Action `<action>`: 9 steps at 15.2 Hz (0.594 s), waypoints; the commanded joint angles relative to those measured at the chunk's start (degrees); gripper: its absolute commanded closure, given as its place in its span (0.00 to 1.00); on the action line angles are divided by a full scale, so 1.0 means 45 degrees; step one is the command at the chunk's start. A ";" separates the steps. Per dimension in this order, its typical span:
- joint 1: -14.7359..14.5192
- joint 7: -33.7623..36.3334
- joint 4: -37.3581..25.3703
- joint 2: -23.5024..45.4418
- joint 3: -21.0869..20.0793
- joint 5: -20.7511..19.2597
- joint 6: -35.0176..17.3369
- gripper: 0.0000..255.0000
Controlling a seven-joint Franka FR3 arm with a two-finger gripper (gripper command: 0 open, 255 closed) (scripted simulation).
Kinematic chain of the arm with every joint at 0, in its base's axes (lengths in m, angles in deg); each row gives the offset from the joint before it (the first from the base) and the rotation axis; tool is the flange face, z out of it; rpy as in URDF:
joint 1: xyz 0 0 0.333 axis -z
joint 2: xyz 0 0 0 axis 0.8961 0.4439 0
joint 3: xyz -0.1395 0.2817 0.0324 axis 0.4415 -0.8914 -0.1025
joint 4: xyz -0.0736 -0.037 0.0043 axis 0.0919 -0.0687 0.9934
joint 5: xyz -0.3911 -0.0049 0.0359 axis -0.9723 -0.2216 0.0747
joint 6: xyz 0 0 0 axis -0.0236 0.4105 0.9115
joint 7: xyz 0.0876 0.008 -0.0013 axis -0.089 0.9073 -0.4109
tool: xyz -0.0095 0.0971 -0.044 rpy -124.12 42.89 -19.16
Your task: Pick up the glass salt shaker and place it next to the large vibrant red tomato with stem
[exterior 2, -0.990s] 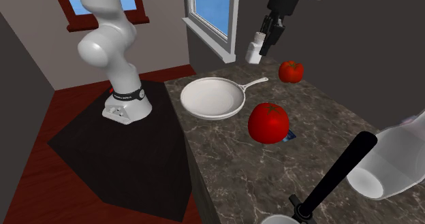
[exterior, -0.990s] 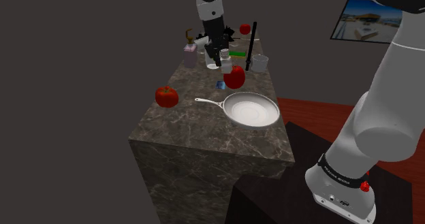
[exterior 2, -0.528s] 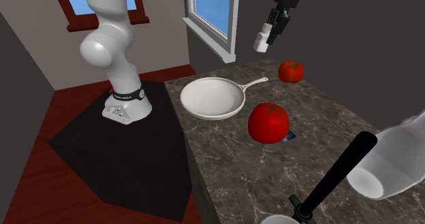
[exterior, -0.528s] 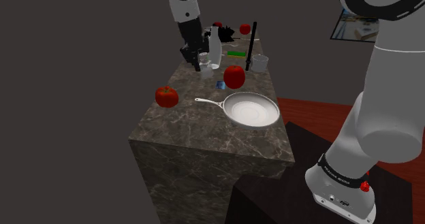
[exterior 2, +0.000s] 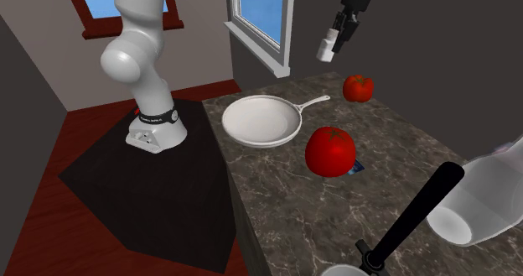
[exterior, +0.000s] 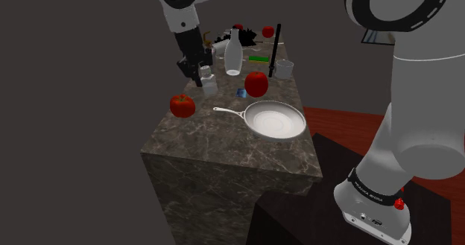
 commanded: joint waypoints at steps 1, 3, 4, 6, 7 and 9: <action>0.0008 0.0025 0.0370 0.0007 0.0002 0.0000 -0.0379 1.00; 0.0018 0.0040 0.0695 0.0019 0.0005 -0.0003 -0.0716 1.00; 0.0022 0.0047 0.0850 0.0030 0.0006 -0.0005 -0.0881 1.00; 0.0030 0.0063 0.1147 0.0061 0.0010 -0.0010 -0.1208 1.00; 0.0033 0.0071 0.1289 0.0081 0.0012 -0.0014 -0.1370 1.00; 0.0039 0.0087 0.1560 0.0130 0.0016 -0.0021 -0.1689 1.00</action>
